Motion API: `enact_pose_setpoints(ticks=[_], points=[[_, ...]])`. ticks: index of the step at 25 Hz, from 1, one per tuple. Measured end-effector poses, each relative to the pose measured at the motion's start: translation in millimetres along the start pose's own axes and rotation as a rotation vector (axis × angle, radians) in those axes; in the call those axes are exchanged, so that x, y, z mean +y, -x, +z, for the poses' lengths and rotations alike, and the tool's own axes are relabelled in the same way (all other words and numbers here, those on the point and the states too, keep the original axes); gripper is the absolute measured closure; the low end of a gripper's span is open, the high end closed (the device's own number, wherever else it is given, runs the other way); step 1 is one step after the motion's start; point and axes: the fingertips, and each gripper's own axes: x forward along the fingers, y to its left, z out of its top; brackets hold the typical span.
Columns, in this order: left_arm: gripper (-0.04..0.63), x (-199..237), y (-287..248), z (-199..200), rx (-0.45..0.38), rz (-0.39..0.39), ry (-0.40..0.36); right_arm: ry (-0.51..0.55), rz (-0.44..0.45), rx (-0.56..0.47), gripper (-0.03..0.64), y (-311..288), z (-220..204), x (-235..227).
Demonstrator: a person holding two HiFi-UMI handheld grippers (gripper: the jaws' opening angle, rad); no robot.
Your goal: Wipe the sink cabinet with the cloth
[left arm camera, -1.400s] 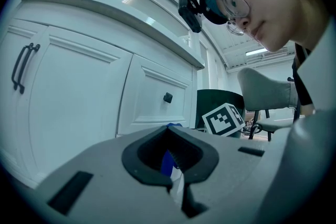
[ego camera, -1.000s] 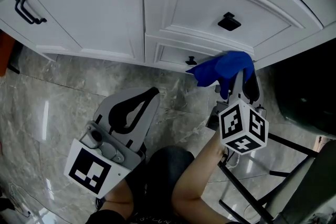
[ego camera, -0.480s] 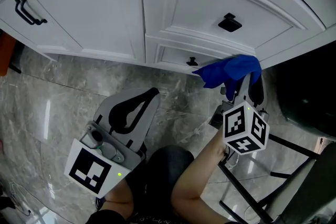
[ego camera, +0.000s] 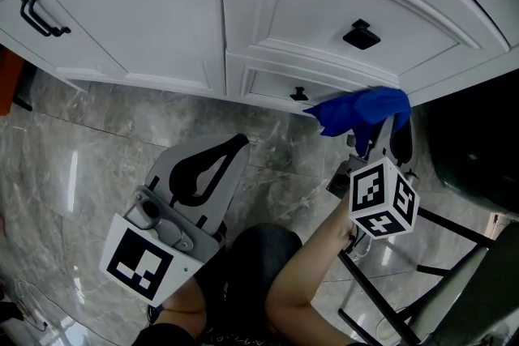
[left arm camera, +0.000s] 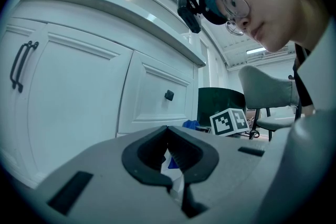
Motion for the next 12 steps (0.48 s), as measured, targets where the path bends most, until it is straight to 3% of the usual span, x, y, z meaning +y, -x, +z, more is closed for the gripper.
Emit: enact_pose_setpoints(ticks=[9,12], points=[[0.591,-0.6,2.0,0.7,0.0,0.005,-0.006,-0.002,0.018,0.024,0.491,0.7,-0.6,1.3],[0.591,1.2,4.1,1.7,0.001,0.016,-0.005,-0.009,0.108,0.036,0.494,3.2,4.5,10.7]])
